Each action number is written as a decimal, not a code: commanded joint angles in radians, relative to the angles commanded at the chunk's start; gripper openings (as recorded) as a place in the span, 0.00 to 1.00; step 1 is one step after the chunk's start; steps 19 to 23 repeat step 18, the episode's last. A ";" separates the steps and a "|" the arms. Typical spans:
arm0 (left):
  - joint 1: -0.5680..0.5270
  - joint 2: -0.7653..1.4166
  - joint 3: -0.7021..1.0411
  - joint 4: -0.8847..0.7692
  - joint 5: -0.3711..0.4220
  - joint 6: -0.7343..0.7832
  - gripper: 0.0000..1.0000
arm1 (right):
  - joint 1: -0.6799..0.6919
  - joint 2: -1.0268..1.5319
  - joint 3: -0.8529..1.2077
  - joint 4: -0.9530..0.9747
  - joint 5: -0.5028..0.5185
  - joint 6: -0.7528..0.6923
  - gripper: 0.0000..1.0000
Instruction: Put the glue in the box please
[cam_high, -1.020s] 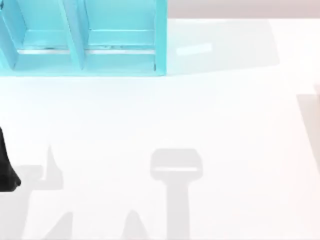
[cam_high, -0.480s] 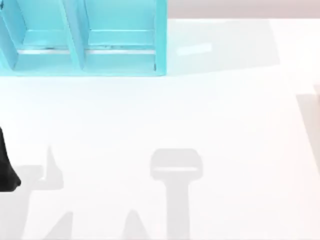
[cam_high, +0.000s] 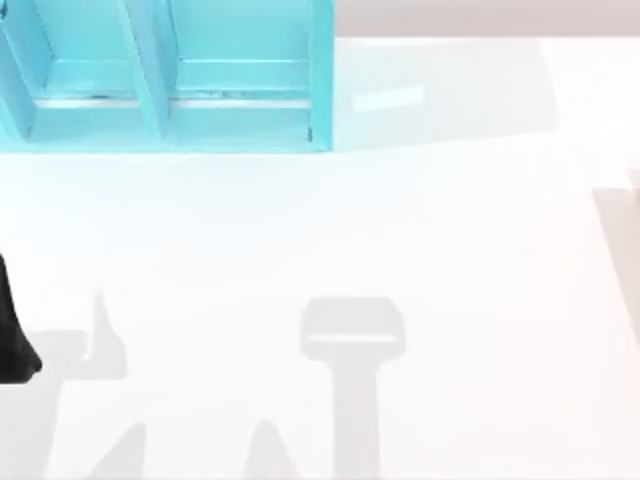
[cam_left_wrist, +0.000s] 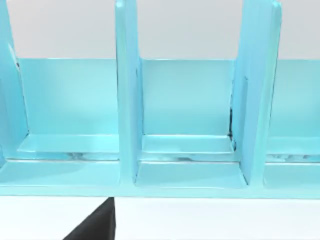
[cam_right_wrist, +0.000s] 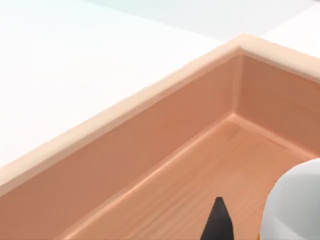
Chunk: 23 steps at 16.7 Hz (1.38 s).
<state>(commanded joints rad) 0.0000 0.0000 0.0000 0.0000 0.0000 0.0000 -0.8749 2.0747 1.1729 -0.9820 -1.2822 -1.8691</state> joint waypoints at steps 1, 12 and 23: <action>0.000 0.000 0.000 0.000 0.000 0.000 1.00 | 0.000 0.000 0.000 0.000 0.000 0.000 0.15; 0.000 0.000 0.000 0.000 0.000 0.000 1.00 | 0.000 0.000 0.000 0.000 0.000 0.000 0.98; 0.000 0.000 0.000 0.000 0.000 0.000 1.00 | 0.000 0.000 0.000 0.000 0.000 0.000 1.00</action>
